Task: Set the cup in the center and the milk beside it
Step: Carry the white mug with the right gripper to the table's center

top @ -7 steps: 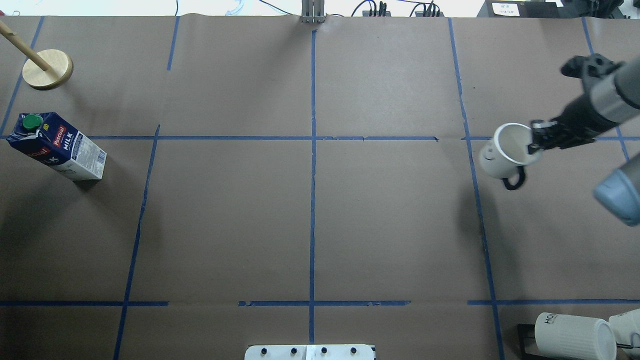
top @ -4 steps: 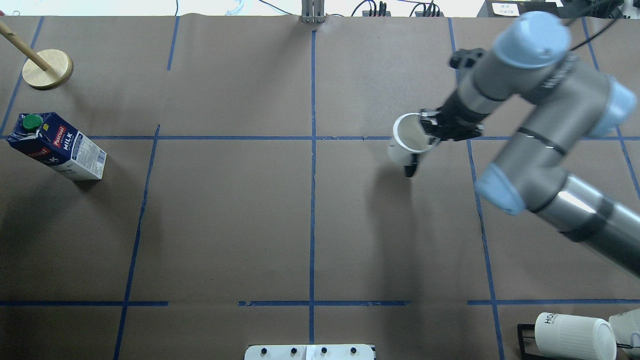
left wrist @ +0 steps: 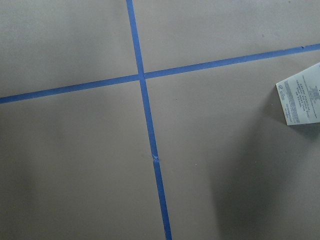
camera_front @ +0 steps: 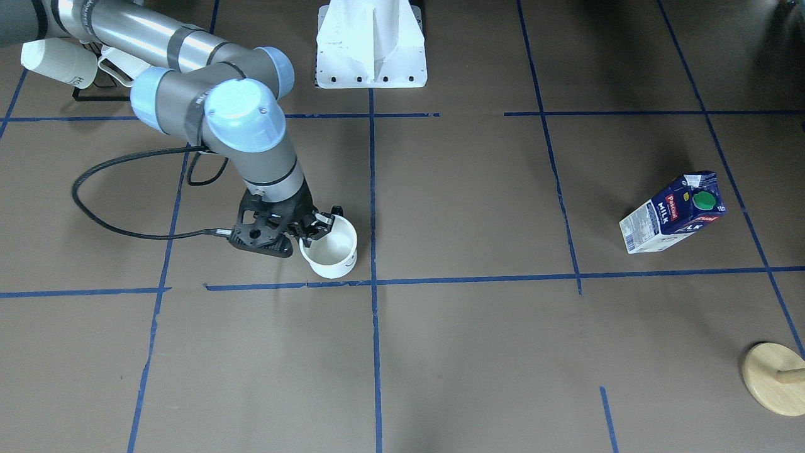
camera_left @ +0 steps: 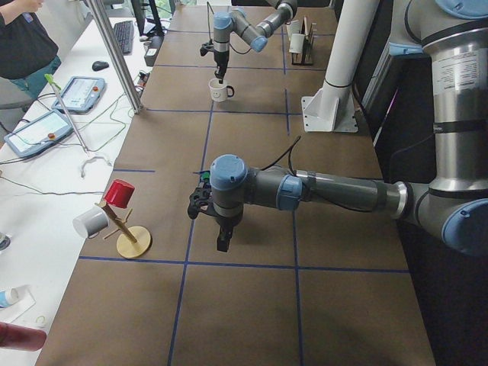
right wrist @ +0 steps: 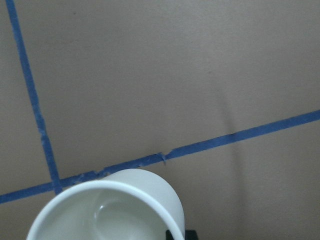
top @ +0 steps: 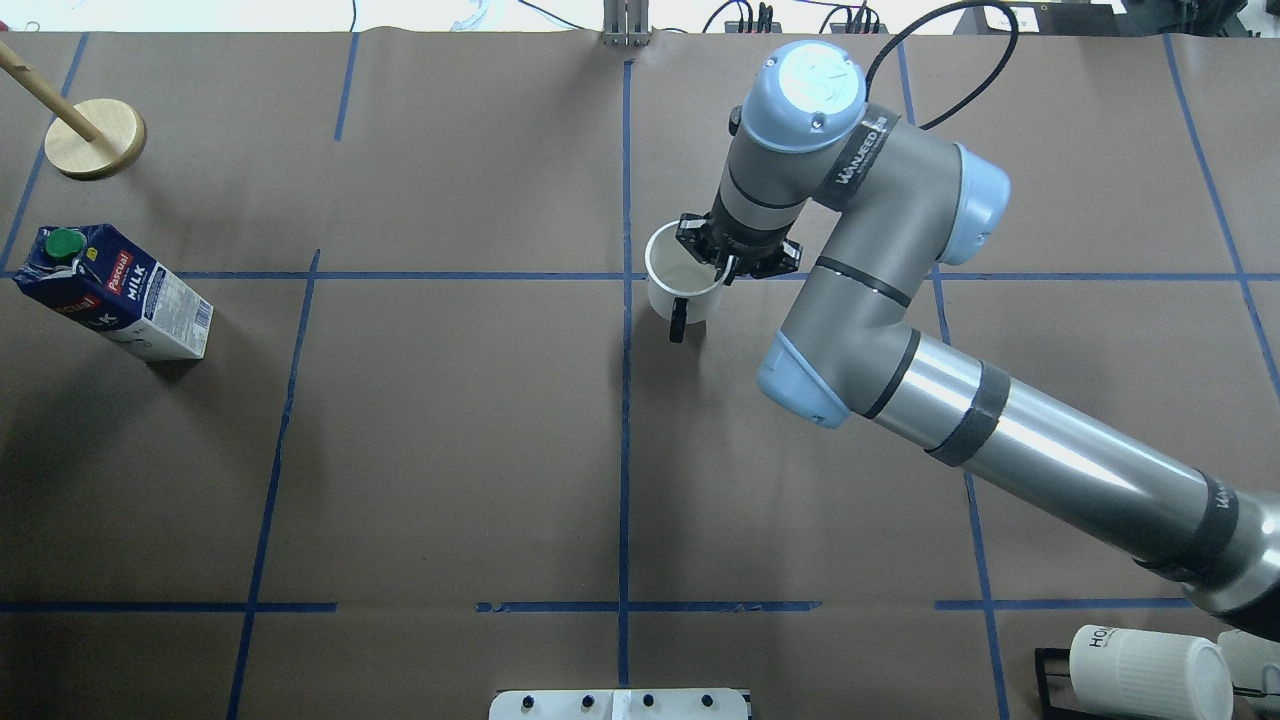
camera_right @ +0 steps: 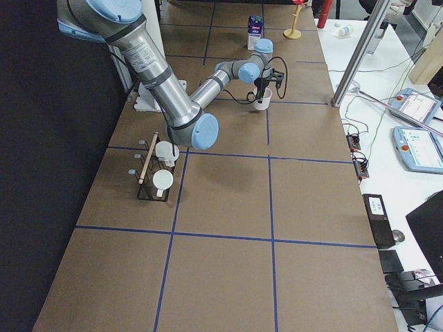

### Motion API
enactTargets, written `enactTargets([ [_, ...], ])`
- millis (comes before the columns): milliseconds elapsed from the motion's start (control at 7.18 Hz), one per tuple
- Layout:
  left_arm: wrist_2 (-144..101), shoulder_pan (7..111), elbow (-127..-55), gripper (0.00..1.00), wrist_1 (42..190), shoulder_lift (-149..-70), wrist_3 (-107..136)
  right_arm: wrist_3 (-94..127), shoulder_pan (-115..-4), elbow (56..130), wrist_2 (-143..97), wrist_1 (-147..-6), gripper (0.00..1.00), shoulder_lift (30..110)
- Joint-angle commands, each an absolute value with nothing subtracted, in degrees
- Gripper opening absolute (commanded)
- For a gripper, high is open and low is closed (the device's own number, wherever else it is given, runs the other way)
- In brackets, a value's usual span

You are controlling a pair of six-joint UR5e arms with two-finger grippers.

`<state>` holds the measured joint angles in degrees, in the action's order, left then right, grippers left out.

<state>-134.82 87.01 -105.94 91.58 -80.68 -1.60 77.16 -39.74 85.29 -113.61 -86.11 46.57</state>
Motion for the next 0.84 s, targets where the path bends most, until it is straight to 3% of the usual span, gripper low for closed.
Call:
enactTargets([
  [0,-134.8,87.0,-105.9,1.0,91.6,-80.7,-1.7,78.2,-36.9,84.6,-110.8,-86.0,0.0,46.2],
  [418,-134.8,87.0,-105.8,1.0,91.5,-80.7,-1.6,79.2,-35.9,84.5,-109.9,-86.0,0.0,46.1],
  [557,-134.8,87.0,-105.8,1.0,91.5,-80.7,-1.6,79.2,-35.5,84.5,-109.6,-85.9,0.05,46.2],
  [697,-134.8,87.0,-105.8,1.0,91.5,-80.7,-1.6,79.3,-35.2,84.5,-109.3,-85.8,0.54,46.3],
])
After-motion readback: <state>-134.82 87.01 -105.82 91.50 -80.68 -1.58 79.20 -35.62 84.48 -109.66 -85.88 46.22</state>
